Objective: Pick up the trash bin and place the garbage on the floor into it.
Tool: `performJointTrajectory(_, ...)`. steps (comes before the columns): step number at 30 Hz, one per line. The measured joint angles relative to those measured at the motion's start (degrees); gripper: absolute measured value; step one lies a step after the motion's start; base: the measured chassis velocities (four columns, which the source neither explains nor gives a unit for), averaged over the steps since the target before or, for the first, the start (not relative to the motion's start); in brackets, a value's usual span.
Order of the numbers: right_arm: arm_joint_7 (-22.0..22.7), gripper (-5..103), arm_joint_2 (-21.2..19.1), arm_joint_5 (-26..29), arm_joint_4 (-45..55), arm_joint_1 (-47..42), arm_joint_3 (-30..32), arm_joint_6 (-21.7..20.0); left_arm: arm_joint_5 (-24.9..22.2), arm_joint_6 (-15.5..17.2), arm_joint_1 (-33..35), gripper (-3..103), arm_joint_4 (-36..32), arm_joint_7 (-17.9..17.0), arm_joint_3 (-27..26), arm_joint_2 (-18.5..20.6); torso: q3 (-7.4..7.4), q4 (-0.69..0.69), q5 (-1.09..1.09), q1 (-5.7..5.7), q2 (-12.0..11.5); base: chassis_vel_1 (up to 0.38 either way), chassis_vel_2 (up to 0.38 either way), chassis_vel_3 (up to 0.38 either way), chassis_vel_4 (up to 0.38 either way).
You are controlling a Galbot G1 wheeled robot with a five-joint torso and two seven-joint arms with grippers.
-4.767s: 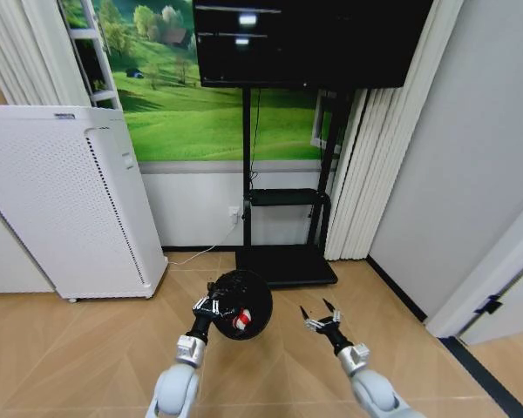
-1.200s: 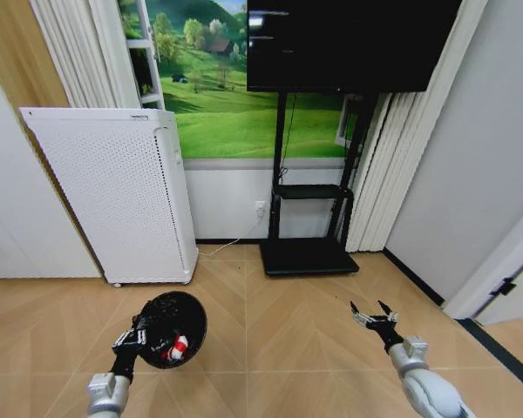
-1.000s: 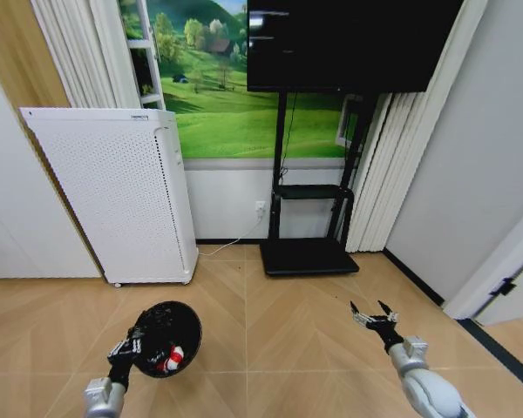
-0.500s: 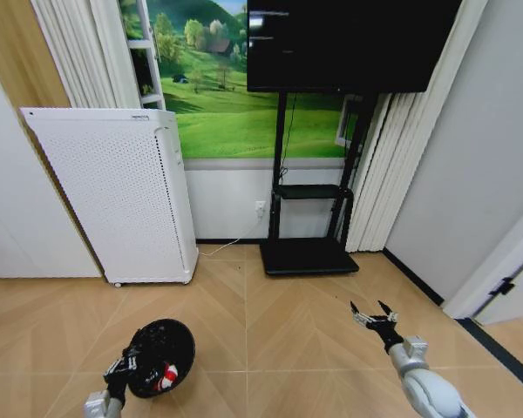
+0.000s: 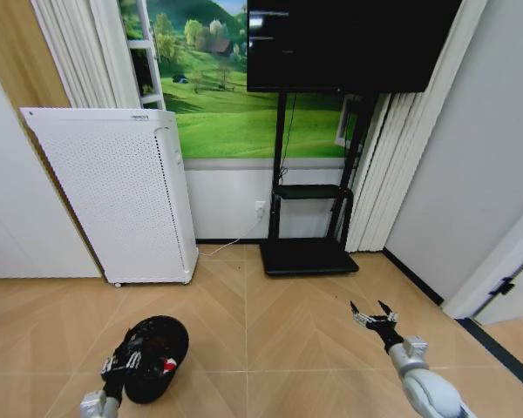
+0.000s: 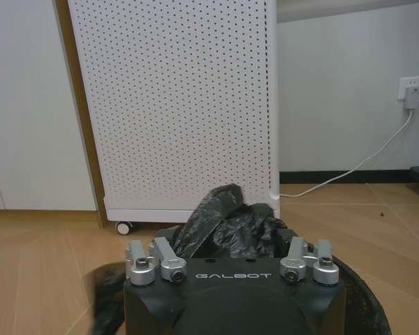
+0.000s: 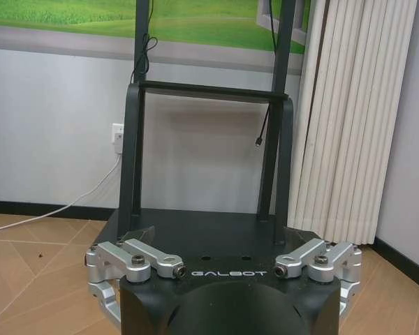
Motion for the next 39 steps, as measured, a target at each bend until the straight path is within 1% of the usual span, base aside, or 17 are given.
performJointTrajectory(1,0.0,100,0.0,0.0,0.0,0.0,0.0,0.0,0.11,-0.37,0.02,74,0.17,0.07,-0.11,0.04,0.0,0.0,0.0,0.0,0.0,0.0,0.0,0.0,0.0)
performJointTrajectory(2,0.0,100,0.0,0.0,0.0,0.0,0.0,0.0,0.11,-0.37,0.02,74,0.17,0.07,-0.11,0.04,0.0,0.0,0.0,0.0,0.0,0.0,0.0,0.0,0.0)
performJointTrajectory(3,0.0,100,0.0,0.0,0.0,0.0,0.0,0.0,0.2,-0.7,0.03,80,0.26,0.15,-0.23,0.04,0.0,0.0,0.0,0.0,0.0,0.0,0.0,0.0,0.0)
performJointTrajectory(4,0.0,100,0.0,0.0,0.0,0.0,0.0,0.0,0.2,-0.7,0.03,80,0.26,0.15,-0.23,0.04,0.0,0.0,0.0,0.0,0.0,0.0,0.0,0.0,0.0)
performJointTrajectory(6,0.0,100,0.0,0.0,0.0,0.0,0.0,0.0,0.88,-2.34,-0.38,90,0.29,0.36,-0.74,0.06,0.0,0.0,-0.01,0.0,0.0,0.0,0.0,0.0,0.0)
performJointTrajectory(7,0.0,100,0.0,0.0,0.0,0.0,0.0,0.0,0.88,-2.34,-0.38,90,0.29,0.36,-0.74,0.06,0.0,0.0,-0.01,0.0,0.0,0.0,0.0,0.0,0.0)
performJointTrajectory(9,0.0,100,0.0,0.0,0.0,0.0,0.0,0.0,1.48,-3.71,-0.91,98,-0.97,0.68,-1.44,0.46,0.0,0.01,-0.02,0.0,0.0,0.0,0.0,0.0,0.0)
performJointTrajectory(10,0.0,100,0.0,0.0,0.0,0.0,0.0,0.0,1.43,-4.21,-1.18,100,-2.2,0.78,-1.74,0.78,0.0,0.0,-0.01,0.0,0.0,0.0,0.0,0.0,0.0)
performJointTrajectory(14,0.0,100,0.0,0.0,0.0,0.0,0.0,0.0,-0.16,-5.65,-2.43,100,-7.57,1.18,-2.37,1.89,0.0,0.0,0.0,0.0,-0.01,0.0,0.0,0.0,0.0)
performJointTrajectory(15,0.0,100,0.0,0.0,0.0,0.0,0.0,0.0,-0.16,-5.65,-2.43,100,-7.57,1.18,-2.37,1.89,0.0,0.0,0.0,0.0,-0.01,0.0,0.0,0.0,0.0)
performJointTrajectory(16,0.0,100,0.0,0.0,0.0,0.0,0.0,0.0,-0.98,-5.92,-3.23,100,-10.38,1.23,-2.43,2.4,0.01,0.0,0.01,0.0,-0.01,0.0,0.0,0.0,0.0)
performJointTrajectory(18,0.0,100,0.0,0.0,0.0,0.0,0.0,0.0,-2.12,-5.91,-4.18,100,-13.25,1.24,-2.16,2.94,0.0,0.0,0.01,0.0,-0.01,0.0,0.0,0.0,0.0)
performJointTrajectory(19,0.0,100,0.0,0.0,0.0,0.0,0.0,0.0,-2.12,-5.91,-4.18,100,-13.25,1.24,-2.16,2.94,0.0,0.0,0.01,0.0,-0.01,0.0,0.0,0.0,0.0)
performJointTrajectory(22,0.0,100,0.0,0.0,0.0,0.0,0.0,0.0,-4.25,-4.88,-5.66,100,-16.82,1.21,-0.97,3.84,0.01,0.0,0.0,0.0,-0.01,0.0,0.0,0.0,0.0)
performJointTrajectory(29,0.0,100,0.0,0.0,0.0,0.0,0.0,0.0,-5.56,-3.83,-9.25,100,-17.31,1.08,1.14,5.8,0.01,-0.01,0.0,0.0,-0.01,0.0,0.0,0.0,0.0)
performJointTrajectory(35,0.0,100,0.0,0.0,0.0,0.0,0.0,0.0,-6.44,-3.11,-10.6,100,-15.75,0.48,2.14,5.44,0.01,0.0,0.0,0.0,-0.01,0.0,0.0,0.0,0.0)
performJointTrajectory(39,0.0,100,0.0,0.0,0.0,0.0,0.0,0.0,-8.4,-2.48,-11.93,100,-12.54,-0.26,3.44,4.88,0.01,0.01,0.0,0.0,-0.01,0.0,0.0,0.0,0.0)
